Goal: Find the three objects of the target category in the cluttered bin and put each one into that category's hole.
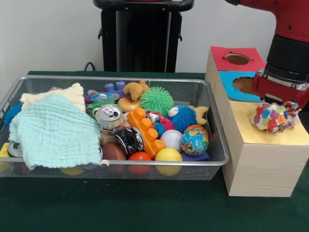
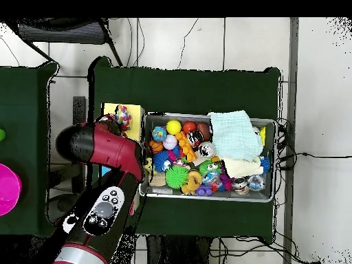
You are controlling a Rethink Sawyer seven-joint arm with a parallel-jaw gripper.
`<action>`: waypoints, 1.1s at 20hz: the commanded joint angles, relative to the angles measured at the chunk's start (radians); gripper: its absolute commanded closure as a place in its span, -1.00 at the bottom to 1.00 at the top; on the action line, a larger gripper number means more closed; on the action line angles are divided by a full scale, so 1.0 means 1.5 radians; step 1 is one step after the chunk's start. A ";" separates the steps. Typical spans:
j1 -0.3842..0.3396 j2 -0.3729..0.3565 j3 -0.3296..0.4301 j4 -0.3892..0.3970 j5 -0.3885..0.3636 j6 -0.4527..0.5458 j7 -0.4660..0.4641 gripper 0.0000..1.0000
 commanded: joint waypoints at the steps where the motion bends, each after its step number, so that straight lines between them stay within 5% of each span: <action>1: -0.025 0.016 0.046 0.009 -0.006 0.125 0.157 1.00; 7: -0.056 0.008 0.122 0.056 -0.001 0.094 0.092 1.00; 22: -0.102 0.011 0.203 0.096 -0.023 0.025 0.052 1.00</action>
